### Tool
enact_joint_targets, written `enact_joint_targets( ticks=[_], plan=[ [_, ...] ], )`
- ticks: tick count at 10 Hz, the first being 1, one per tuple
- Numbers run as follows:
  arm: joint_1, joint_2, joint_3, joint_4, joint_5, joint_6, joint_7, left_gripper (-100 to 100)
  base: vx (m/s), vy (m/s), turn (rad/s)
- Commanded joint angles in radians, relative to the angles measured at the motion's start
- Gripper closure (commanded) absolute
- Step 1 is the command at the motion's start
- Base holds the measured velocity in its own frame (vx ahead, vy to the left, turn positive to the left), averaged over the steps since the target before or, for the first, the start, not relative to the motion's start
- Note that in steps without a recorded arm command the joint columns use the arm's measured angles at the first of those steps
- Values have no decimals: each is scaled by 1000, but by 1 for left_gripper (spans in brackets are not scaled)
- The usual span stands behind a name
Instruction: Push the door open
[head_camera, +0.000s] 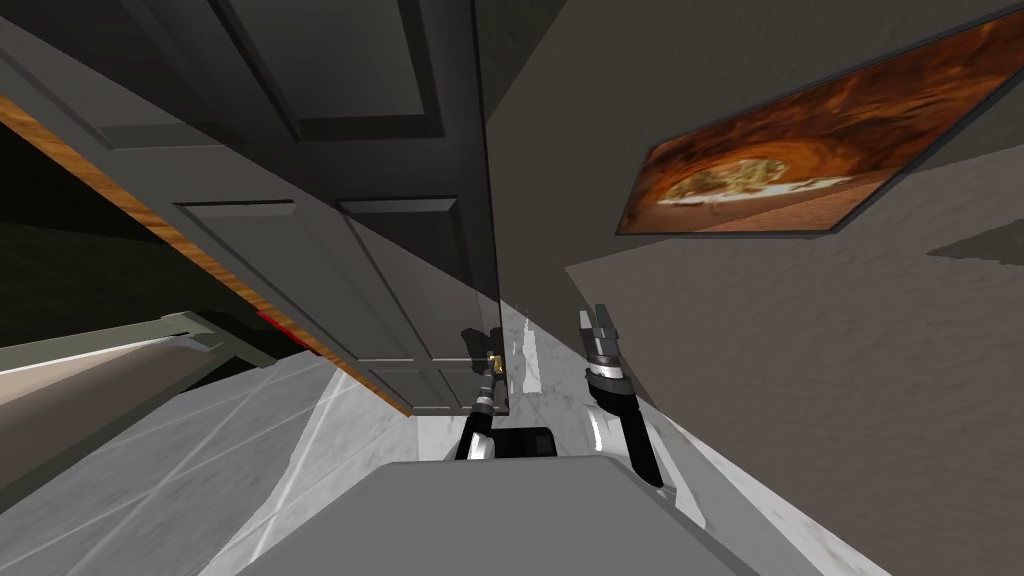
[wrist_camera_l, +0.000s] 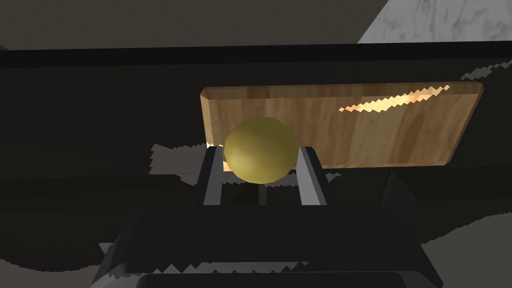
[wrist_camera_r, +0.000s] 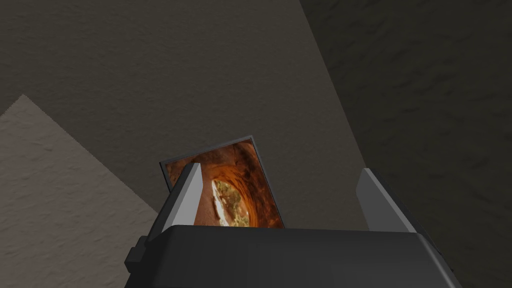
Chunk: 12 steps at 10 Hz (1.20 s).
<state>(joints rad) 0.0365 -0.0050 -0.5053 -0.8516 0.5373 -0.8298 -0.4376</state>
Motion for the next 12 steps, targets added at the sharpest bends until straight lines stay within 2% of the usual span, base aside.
enact_joint_targets(
  ticks=[1,3,4,7,9,12],
  plan=[
    [1,1,1,0,0,-1,1,100,-13,2,1],
    [1,1,1,0,0,-1,1,100,-3,0,1],
    [1,18,17,1,12,-2,-5,100,75,-69,36],
    [0,32,47,1,31,-9,-14,100,166,-106,76],
    [-1,32,71,0,47,-15,-21,100,220,-91,88],
    [-2,17,105,-1,69,-22,-31,100,197,-115,88]
  ],
)
